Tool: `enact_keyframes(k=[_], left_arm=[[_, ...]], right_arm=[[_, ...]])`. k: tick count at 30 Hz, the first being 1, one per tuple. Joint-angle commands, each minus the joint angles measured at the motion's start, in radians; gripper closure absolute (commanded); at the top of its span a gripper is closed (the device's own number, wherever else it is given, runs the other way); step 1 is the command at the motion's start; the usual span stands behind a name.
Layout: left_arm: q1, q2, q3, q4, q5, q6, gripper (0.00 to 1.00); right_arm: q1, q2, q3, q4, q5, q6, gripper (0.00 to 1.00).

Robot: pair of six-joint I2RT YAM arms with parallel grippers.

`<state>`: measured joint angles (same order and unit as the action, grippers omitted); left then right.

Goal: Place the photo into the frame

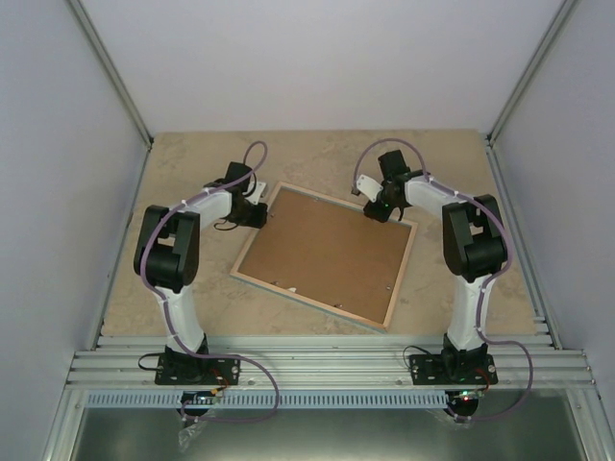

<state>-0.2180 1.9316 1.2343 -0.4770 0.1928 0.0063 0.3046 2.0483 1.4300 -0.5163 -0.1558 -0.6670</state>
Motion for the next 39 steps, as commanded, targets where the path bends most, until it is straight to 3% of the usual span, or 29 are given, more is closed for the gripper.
enact_keyframes(k=[1, 5, 11, 18, 23, 30, 34, 39], left_arm=[[-0.003, 0.055, -0.016, -0.067, -0.035, 0.004, 0.75], [-0.003, 0.057, -0.015, -0.066, -0.036, 0.004, 0.75], [-0.003, 0.064, -0.009, -0.069, -0.036, 0.004, 0.76], [-0.003, 0.061, -0.007, -0.066, -0.017, -0.027, 0.73], [-0.002, 0.034, 0.009, -0.064, -0.005, -0.03, 0.64], [0.0, -0.086, 0.017, -0.011, 0.007, 0.027, 0.54], [-0.001, -0.045, 0.085, -0.08, 0.062, 0.088, 0.41], [-0.003, 0.029, 0.188, -0.143, 0.072, 0.175, 0.36]], right_arm=[[-0.03, 0.035, 0.012, -0.087, 0.135, 0.019, 0.54], [-0.039, 0.041, 0.005, -0.1, 0.144, 0.027, 0.59], [-0.047, 0.052, 0.02, -0.103, 0.123, 0.032, 0.84], [-0.045, 0.083, 0.107, -0.149, 0.059, 0.049, 0.82], [-0.045, 0.096, 0.157, -0.178, 0.016, 0.047, 0.71], [-0.042, 0.126, 0.185, -0.19, 0.0, 0.047, 0.73], [-0.042, 0.131, 0.183, -0.186, -0.019, 0.052, 0.73], [-0.039, 0.143, 0.188, -0.191, -0.027, 0.05, 0.74]])
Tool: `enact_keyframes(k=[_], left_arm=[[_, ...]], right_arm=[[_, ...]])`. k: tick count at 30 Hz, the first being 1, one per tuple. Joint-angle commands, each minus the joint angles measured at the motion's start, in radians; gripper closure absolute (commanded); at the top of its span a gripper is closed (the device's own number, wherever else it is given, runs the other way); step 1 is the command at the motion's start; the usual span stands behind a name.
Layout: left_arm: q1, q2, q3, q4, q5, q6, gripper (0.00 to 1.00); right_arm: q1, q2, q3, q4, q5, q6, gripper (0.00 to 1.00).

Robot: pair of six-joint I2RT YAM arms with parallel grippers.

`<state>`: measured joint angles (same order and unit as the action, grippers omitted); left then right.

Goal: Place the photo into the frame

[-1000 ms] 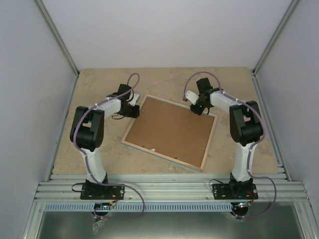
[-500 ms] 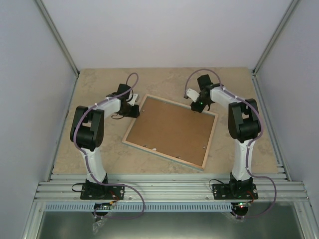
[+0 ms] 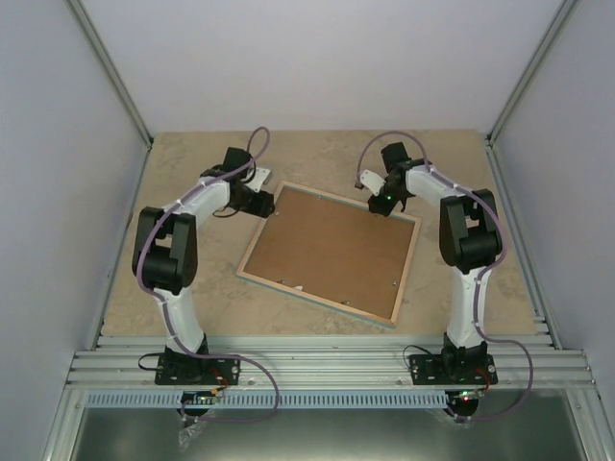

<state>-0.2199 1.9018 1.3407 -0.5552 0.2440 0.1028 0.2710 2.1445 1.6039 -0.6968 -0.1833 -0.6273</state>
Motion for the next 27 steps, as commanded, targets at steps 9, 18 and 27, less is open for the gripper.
enact_keyframes(k=[9, 18, 27], left_arm=[[-0.031, 0.168, 0.182, -0.111, -0.033, 0.076, 0.29], [-0.044, 0.253, 0.245, -0.143, -0.091, 0.069, 0.37], [-0.042, 0.267, 0.215, -0.142, -0.166, 0.049, 0.65]], right_arm=[[-0.006, 0.053, 0.008, -0.007, 0.001, 0.024, 0.75], [-0.006, 0.058, 0.01, -0.002, 0.013, 0.024, 0.76], [-0.007, 0.054, 0.005, 0.005, 0.043, 0.013, 0.79]])
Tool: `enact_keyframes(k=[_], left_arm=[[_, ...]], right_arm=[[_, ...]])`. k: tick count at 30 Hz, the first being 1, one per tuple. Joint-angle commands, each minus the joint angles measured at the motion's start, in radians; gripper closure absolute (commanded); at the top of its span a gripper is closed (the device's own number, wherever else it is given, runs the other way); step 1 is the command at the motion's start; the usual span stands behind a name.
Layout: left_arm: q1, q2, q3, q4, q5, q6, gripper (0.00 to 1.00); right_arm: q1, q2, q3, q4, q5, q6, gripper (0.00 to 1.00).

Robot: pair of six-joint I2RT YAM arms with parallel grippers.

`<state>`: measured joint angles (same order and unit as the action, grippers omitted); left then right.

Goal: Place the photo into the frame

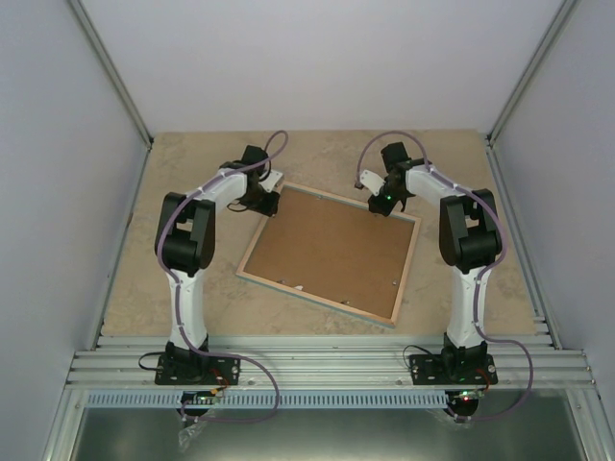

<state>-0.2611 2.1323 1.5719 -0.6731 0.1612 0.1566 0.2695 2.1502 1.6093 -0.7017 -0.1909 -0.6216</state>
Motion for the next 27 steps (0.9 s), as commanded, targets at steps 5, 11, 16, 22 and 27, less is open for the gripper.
enact_keyframes(k=[5, 11, 16, 22, 27], left_arm=[[-0.001, 0.04, -0.03, -0.019, -0.147, -0.031, 0.75], [-0.001, 0.008, -0.07, 0.004, -0.181, -0.035, 0.86], [-0.001, -0.005, -0.071, 0.0, -0.152, -0.027, 0.84], [-0.001, 0.006, -0.007, -0.048, -0.061, -0.085, 0.57], [-0.01, 0.024, -0.01, -0.064, -0.061, -0.109, 0.54]], right_arm=[[-0.011, 0.045, -0.003, 0.013, 0.058, 0.006, 0.79], [-0.015, 0.045, -0.011, 0.02, 0.071, 0.013, 0.82], [-0.016, 0.045, -0.009, 0.019, 0.062, 0.026, 0.83], [-0.015, 0.042, -0.007, 0.014, 0.046, 0.054, 0.83], [-0.013, 0.042, -0.014, 0.02, 0.051, 0.07, 0.84]])
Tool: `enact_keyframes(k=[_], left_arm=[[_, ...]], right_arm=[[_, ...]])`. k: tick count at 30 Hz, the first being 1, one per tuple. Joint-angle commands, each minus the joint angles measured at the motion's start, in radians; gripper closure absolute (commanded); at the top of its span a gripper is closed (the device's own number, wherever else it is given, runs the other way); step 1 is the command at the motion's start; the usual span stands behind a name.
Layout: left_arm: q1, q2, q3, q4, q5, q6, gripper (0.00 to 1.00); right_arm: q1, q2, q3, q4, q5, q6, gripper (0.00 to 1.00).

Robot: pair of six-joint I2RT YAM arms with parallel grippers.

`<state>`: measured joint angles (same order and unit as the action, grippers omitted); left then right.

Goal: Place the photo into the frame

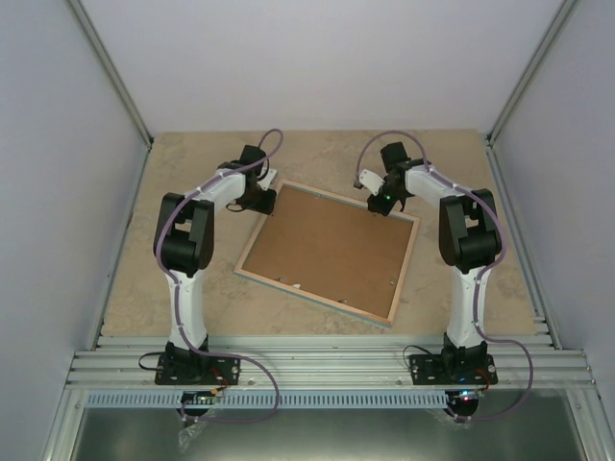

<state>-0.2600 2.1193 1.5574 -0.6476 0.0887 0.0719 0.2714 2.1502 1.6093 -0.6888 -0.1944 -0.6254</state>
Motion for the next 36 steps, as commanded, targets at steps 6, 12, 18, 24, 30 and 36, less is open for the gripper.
enact_keyframes(k=[6, 12, 18, 24, 30, 36], left_arm=[[-0.016, 0.054, -0.033, -0.113, -0.063, 0.033, 0.7], [-0.005, 0.028, -0.017, -0.098, -0.109, 0.055, 0.71], [0.025, -0.077, 0.06, -0.053, 0.005, 0.143, 0.19], [0.025, -0.307, -0.135, -0.05, 0.185, 0.472, 0.01], [0.024, -0.489, -0.404, -0.156, 0.249, 0.771, 0.01], [0.017, -0.636, -0.614, -0.097, 0.285, 1.126, 0.03]], right_arm=[[-0.016, 0.033, -0.03, 0.024, 0.078, 0.091, 0.86], [-0.017, 0.035, -0.025, 0.024, 0.083, 0.097, 0.87], [-0.017, 0.04, -0.014, 0.02, 0.079, 0.103, 0.87], [-0.017, 0.037, 0.007, 0.015, 0.079, 0.122, 0.91], [-0.017, 0.013, -0.015, 0.038, 0.073, 0.132, 0.95], [-0.017, 0.013, -0.018, 0.052, 0.056, 0.153, 0.99]])
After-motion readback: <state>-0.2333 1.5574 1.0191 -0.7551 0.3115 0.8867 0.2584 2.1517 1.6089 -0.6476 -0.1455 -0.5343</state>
